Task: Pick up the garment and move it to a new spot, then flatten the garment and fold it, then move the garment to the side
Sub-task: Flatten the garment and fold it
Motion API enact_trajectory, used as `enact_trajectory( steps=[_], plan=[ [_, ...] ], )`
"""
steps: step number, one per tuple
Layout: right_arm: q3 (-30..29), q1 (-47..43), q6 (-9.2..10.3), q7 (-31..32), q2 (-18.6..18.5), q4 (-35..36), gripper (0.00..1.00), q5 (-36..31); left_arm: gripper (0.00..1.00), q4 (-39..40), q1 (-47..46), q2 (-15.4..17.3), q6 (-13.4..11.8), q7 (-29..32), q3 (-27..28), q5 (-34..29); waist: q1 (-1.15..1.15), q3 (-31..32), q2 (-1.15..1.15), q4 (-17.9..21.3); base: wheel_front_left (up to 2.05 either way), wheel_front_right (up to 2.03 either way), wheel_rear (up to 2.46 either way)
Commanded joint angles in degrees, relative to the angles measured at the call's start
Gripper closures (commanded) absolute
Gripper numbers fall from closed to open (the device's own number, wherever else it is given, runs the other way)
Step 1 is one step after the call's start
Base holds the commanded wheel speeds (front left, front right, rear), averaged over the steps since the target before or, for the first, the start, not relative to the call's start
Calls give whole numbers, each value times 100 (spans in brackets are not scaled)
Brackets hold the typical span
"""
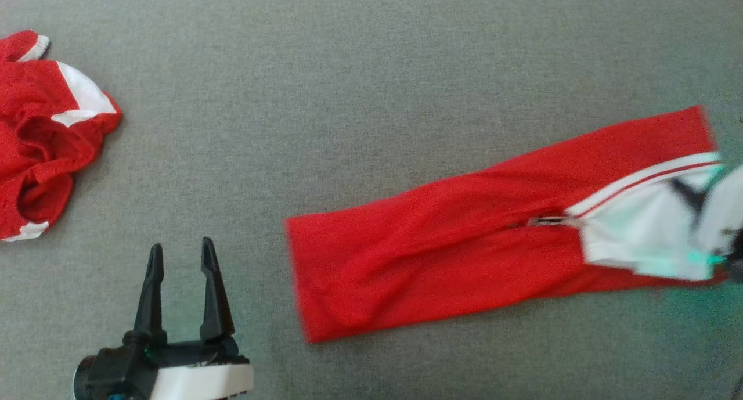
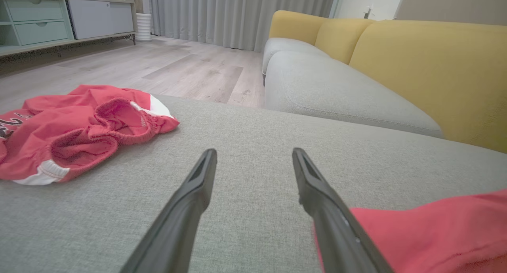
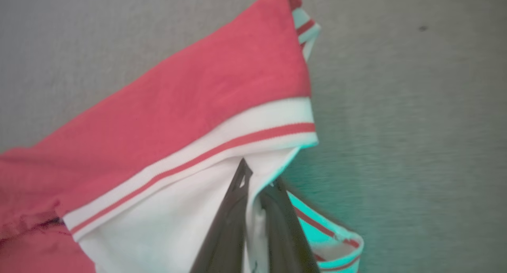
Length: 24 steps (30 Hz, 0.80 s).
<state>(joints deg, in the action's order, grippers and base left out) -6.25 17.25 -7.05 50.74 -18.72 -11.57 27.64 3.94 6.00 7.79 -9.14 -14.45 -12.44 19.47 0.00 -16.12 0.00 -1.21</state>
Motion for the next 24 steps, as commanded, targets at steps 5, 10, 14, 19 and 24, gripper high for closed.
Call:
enact_trajectory(
  steps=[5, 10, 14, 19, 24],
  plan=[
    [-1065, 484, -44, 84, -653, 212, 100, -261, 0, 49, 71, -181, 299, -54, 459, -242, 0, 156, 0, 15, 0, 0, 0],
    [-1442, 531, -44, 403, -816, 556, 100, -311, 0, -37, 174, -282, 495, -54, 670, -439, 0, 368, 0, 48, 0, 0, 0],
    [-1002, 302, -44, 669, -585, 1288, 100, -45, 0, -118, 318, -371, 585, -54, 795, -554, 0, 607, 0, 134, 0, 0, 0],
    [-113, -238, -44, 891, 34, 2265, 100, 153, 0, -194, 456, -441, 669, -54, 861, -673, 0, 857, 0, 207, 0, 0, 0],
    [617, -602, -44, 543, 942, 2380, 100, -65, 0, -246, 542, -471, 713, -54, 935, -747, 0, 974, 0, 292, 0, 0, 0]
  ],
)
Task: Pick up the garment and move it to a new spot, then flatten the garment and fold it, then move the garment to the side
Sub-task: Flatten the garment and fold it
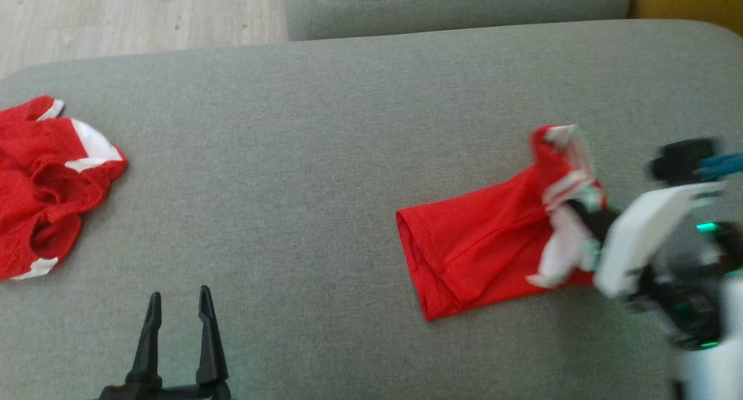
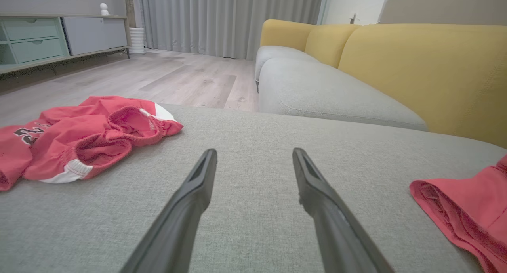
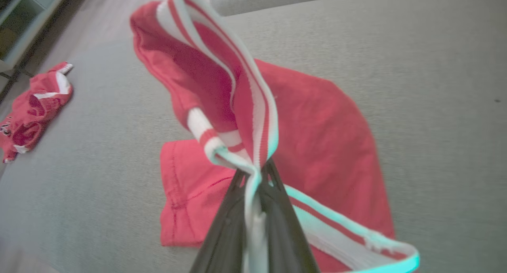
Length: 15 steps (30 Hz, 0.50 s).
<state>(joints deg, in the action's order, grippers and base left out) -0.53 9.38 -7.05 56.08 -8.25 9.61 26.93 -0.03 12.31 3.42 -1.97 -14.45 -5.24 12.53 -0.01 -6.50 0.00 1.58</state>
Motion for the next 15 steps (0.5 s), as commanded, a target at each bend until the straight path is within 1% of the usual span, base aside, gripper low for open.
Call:
enact_trajectory(
  steps=[1, 3, 5, 7, 9, 11, 15],
  plan=[
    [129, 144, -44, -161, 94, 165, 100, -61, 0, 129, -79, -36, 9, -54, 225, -73, 1, 24, 0, 17, 0, 0, 0],
    [248, 102, -44, -535, 373, -97, 100, -186, 0, 83, -66, -41, 31, -54, 247, -118, 1, 45, 0, 20, 0, 0, 0],
    [398, 85, -44, -891, 494, -377, 100, -225, 0, 49, -68, -44, 58, -54, 268, -151, 1, 56, 0, 12, 0, 0, 0],
    [605, 61, -44, -1206, 528, -652, 100, -115, 0, 21, -71, -47, 91, -54, 287, -170, 1, 66, 0, -10, 0, 0, 0],
    [844, 32, -44, -1557, 532, -955, 100, 207, 0, -7, -80, -49, 115, -54, 306, -188, 1, 64, 0, -33, 0, 0, 0],
    [1066, 57, -44, -1865, 534, -1265, 100, 371, 0, -36, -96, -50, 133, -54, 314, -199, 1, 60, 0, -59, 0, 0, 0],
    [1499, 179, -44, -2286, 535, -1807, 100, 640, 0, -113, -102, -52, 113, -54, 263, -150, 1, 68, 0, -104, 0, 0, 0]
  ],
)
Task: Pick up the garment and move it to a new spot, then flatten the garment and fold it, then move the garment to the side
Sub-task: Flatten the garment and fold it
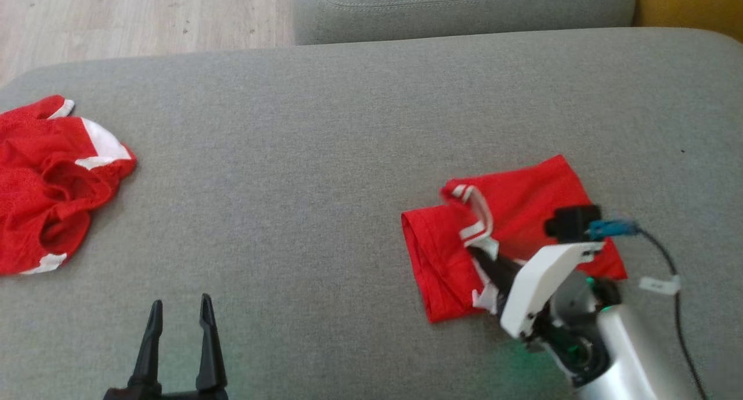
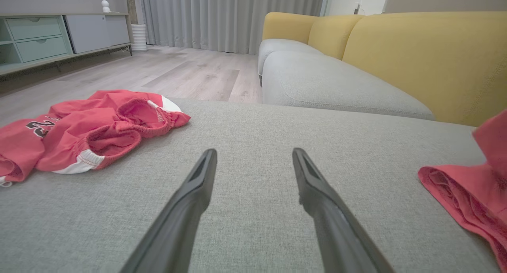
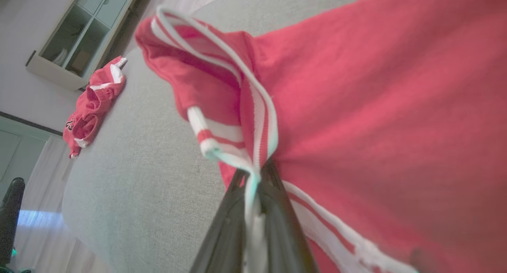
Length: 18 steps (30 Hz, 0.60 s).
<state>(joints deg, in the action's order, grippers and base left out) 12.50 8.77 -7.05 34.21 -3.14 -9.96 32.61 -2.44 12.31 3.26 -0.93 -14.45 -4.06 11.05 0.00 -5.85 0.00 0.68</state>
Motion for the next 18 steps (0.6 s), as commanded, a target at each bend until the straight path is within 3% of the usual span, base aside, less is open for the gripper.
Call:
enact_trajectory(
  steps=[1, 9, 10, 12, 18],
  plan=[
    [270, 272, -44, -177, 24, 46, 100, 113, 0, 119, -107, -36, -3, -54, 124, 17, 0, 3, 0, -27, 0, 0, 0],
    [645, 520, -44, -607, 25, -488, 100, 390, 0, 43, -114, -37, -70, -54, 53, 115, 0, -12, 0, -83, 0, 0, 0],
    [706, 549, -44, -672, 25, -502, 85, 483, 0, 35, -116, -37, -72, -54, 52, 121, 0, -11, 0, -83, 0, 0, 0],
    [861, 596, -44, -775, 25, -494, 0, 611, 0, 16, -120, -37, -70, -54, 54, 125, 0, -3, 0, -78, 0, 0, 0],
    [1020, 540, -44, -1116, 25, -189, 0, 952, 0, 5, -102, -37, -68, -54, 110, 126, 0, 40, 0, -33, 0, 0, 0]
  ],
)
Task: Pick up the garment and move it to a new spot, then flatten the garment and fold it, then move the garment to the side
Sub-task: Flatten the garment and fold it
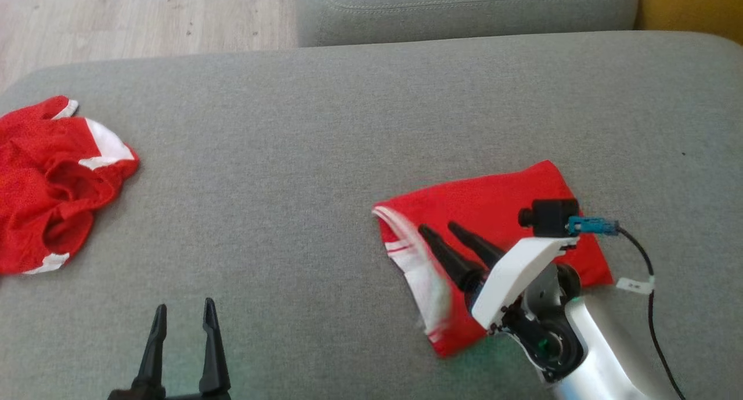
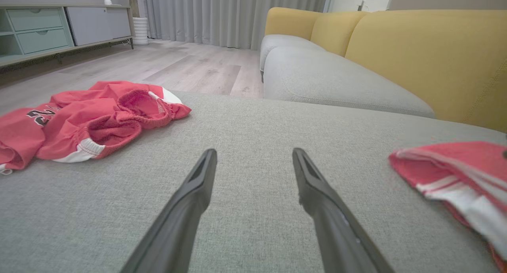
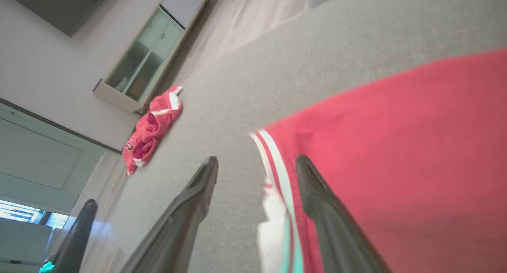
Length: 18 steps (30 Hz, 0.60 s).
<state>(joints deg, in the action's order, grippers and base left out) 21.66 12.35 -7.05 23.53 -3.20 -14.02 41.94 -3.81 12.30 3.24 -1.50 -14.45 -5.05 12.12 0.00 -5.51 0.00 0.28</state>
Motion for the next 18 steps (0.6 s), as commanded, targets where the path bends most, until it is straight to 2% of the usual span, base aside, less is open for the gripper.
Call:
enact_trajectory(
  steps=[1, 5, 10, 14, 18],
  plan=[
    [106, 127, -44, -96, 32, 339, 0, 39, 0, 139, -89, -35, -9, -54, 223, 16, 0, 22, 0, 18, 0, 0, 0],
    [22, -239, -44, -140, 32, 1024, 0, -315, 0, 150, -37, -35, -13, -55, 291, 12, 0, 100, 0, 81, 0, 0, 0],
    [-628, -909, -44, -318, 30, 2122, 0, -1564, 0, 216, 29, -35, -27, -55, 369, 8, 0, 219, 0, 161, 0, 0, 0],
    [-1333, -1359, -44, -990, -197, 2599, 0, -2671, 0, 283, 28, -35, -2, -55, 485, -43, 0, 323, 0, 209, 0, 0, 0],
    [-1924, -1726, -44, -2009, -356, 2454, 0, -3391, 0, 365, 52, -36, 25, -55, 593, -120, 0, 488, 0, 227, 0, 0, 0]
  ],
)
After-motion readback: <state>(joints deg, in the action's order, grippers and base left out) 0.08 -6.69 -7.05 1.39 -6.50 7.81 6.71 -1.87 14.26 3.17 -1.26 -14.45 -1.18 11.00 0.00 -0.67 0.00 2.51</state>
